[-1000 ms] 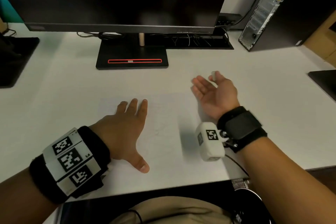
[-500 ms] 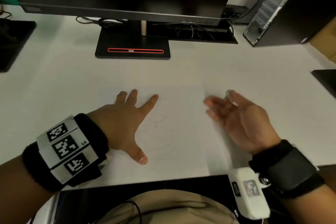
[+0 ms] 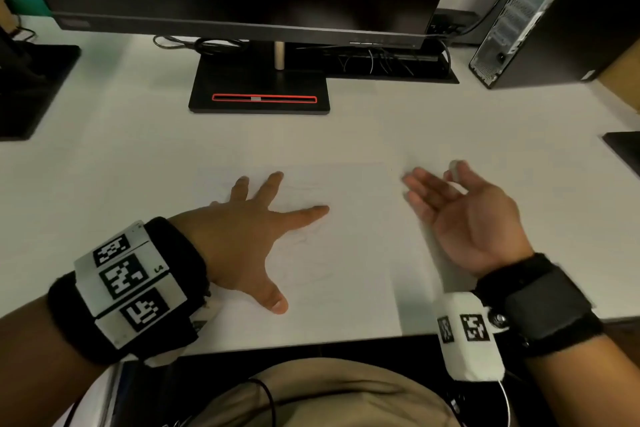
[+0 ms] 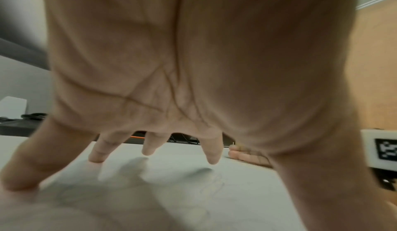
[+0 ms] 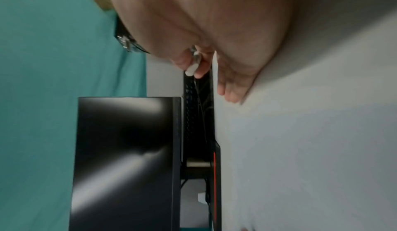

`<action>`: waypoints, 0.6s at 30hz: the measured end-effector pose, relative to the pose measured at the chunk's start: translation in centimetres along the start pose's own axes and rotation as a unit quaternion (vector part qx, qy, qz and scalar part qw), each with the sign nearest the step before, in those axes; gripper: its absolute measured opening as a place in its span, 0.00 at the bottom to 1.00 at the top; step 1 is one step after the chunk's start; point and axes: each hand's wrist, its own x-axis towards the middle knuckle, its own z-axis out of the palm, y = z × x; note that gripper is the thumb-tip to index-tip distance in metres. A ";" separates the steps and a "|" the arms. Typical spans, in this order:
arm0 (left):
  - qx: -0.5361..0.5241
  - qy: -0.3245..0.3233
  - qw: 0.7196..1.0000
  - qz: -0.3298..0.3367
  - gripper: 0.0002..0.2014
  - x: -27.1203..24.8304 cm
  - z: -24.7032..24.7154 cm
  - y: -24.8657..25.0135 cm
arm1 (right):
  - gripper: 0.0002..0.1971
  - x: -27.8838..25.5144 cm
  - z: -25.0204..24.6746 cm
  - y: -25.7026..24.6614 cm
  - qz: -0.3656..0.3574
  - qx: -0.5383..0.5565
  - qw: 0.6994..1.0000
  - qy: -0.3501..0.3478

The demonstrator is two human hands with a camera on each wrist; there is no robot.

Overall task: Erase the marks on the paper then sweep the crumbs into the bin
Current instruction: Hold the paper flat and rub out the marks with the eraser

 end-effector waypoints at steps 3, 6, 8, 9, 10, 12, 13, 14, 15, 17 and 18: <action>0.000 -0.009 1.000 0.008 0.57 0.0 -0.1 -0.1 | 0.12 -1.6 0.4 -1.0 -0.063 -0.064 0.995 -0.039; 0.005 -0.021 1.000 0.001 0.56 0.1 -0.1 0.0 | 0.09 -4.8 1.6 0.2 0.017 -0.332 0.927 -0.176; 0.013 -0.023 1.000 -0.002 0.57 0.3 -0.1 0.1 | 0.12 -6.5 2.0 1.2 0.045 -0.587 0.763 -0.265; 0.015 -0.024 1.000 -0.005 0.58 0.3 0.0 0.2 | 0.14 -7.1 2.1 1.7 0.033 -0.679 0.671 -0.297; 0.018 -0.025 1.000 -0.006 0.59 0.2 0.1 0.2 | 0.15 -7.5 2.2 2.2 -0.001 -0.737 0.598 -0.315; 0.026 -0.026 0.999 -0.007 0.62 0.2 0.2 0.2 | 0.16 -7.6 2.5 2.8 -0.063 -0.782 0.531 -0.320; 0.029 -0.027 0.999 -0.008 0.63 0.2 0.3 0.2 | 0.16 -7.4 2.6 2.9 -0.082 -0.797 0.512 -0.309; 0.029 -0.027 0.999 -0.009 0.64 0.2 0.3 0.2 | 0.16 -7.0 2.5 3.1 -0.096 -0.809 0.500 -0.294; 0.030 -0.026 0.999 -0.009 0.64 0.3 0.3 0.2 | 0.17 -6.6 2.4 3.3 -0.103 -0.817 0.494 -0.277; 0.029 -0.024 0.999 -0.007 0.64 0.4 0.3 0.2 | 0.18 -6.5 2.4 3.9 -0.102 -0.825 0.489 -0.265; 0.028 -0.025 0.999 -0.007 0.64 0.4 0.4 0.1 | 0.18 -6.8 2.6 4.3 -0.100 -0.823 0.487 -0.276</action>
